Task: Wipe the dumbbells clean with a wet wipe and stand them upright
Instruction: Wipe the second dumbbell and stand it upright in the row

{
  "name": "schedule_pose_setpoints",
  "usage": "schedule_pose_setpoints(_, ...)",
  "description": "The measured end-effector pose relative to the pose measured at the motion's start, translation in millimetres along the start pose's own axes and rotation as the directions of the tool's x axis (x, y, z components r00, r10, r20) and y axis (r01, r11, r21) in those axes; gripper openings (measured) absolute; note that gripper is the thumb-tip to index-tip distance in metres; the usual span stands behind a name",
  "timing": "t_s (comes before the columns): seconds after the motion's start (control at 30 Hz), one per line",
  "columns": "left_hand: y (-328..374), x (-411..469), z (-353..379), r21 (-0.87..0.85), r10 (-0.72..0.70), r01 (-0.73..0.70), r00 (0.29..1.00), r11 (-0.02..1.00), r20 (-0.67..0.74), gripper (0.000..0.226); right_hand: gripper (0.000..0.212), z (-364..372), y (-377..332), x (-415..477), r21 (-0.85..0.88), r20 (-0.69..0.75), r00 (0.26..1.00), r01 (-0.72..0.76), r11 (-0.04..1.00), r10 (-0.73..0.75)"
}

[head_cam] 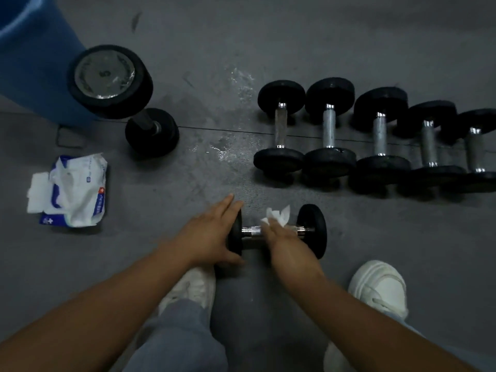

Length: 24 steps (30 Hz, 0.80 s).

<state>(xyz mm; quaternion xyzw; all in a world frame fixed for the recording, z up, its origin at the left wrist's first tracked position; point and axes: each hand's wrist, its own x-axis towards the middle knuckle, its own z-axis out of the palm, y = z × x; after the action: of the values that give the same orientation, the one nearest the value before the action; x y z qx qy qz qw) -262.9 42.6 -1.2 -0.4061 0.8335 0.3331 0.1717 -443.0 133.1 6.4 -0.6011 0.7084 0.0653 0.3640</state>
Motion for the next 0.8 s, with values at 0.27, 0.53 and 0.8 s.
schedule_pose_setpoints(0.27, -7.3, 10.9, -11.6, -0.236, -0.001, -0.070, 0.958, 0.969, -0.287, 0.097, 0.047, -19.5, -2.9, 43.4, 0.058, -0.073, 0.996, 0.056, 0.997, -0.052)
schedule_pose_setpoints(0.53, -13.0, 52.3, -35.4, -0.088, -0.068, 0.058, 0.991, 0.994, -0.116, 0.126, 0.044, -27.4, -2.4, 50.6, 0.124, -0.195, 0.965, 0.200, 0.972, -0.174)
schedule_pose_setpoints(0.8, -25.5, 74.5, -48.4, -0.299, -0.057, 0.056, 0.998, 0.953, 0.005, 0.130, 0.043, -36.6, 1.6, 71.4, 0.311, -0.340, 0.931, -0.020, 0.950, 0.131)
